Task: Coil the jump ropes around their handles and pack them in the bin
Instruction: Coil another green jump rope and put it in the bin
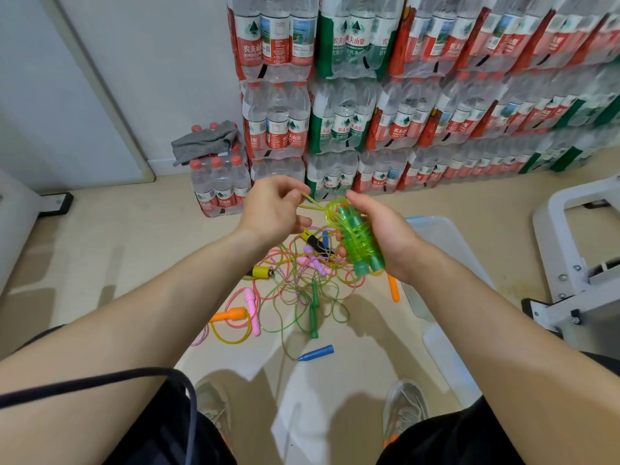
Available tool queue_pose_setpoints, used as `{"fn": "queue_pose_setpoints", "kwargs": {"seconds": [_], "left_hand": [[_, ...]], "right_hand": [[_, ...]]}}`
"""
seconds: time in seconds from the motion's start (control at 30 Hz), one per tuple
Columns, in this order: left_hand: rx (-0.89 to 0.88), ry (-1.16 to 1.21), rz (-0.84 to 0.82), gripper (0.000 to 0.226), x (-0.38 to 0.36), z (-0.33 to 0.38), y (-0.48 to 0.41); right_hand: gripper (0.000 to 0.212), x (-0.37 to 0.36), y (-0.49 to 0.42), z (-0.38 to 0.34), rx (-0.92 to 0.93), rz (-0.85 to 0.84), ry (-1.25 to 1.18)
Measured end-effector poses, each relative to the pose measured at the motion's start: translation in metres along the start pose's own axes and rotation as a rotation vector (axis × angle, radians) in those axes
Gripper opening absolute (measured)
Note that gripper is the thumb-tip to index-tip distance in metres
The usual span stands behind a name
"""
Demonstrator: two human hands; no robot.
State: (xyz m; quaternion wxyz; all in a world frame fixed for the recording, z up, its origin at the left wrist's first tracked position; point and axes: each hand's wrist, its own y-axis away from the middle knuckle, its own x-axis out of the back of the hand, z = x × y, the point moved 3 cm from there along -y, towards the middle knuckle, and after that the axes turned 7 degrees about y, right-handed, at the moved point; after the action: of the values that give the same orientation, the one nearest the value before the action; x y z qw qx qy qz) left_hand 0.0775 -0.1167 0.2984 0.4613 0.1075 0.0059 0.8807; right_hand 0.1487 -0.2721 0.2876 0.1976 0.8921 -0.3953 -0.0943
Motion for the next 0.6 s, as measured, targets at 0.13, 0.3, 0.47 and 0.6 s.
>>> {"fn": "queue_pose_setpoints", "kwargs": {"seconds": [0.13, 0.3, 0.47, 0.6], "left_hand": [[-0.023, -0.079, -0.007, 0.027, 0.007, -0.001, -0.006], [-0.093, -0.207, 0.044, 0.027, 0.02, 0.005, -0.018], [-0.157, -0.112, 0.079, 0.021, 0.015, 0.018, -0.017], [-0.164, -0.072, 0.055, 0.021, 0.008, 0.016, -0.015]], "right_hand": [[0.03, 0.003, -0.005, 0.002, 0.132, 0.025, 0.191], [0.036, 0.004, -0.014, 0.01, 0.227, 0.051, 0.454], [0.056, 0.004, -0.017, 0.005, 0.286, 0.174, 0.741], [0.044, 0.0, -0.005, -0.001, 0.36, 0.191, 0.85]]}}
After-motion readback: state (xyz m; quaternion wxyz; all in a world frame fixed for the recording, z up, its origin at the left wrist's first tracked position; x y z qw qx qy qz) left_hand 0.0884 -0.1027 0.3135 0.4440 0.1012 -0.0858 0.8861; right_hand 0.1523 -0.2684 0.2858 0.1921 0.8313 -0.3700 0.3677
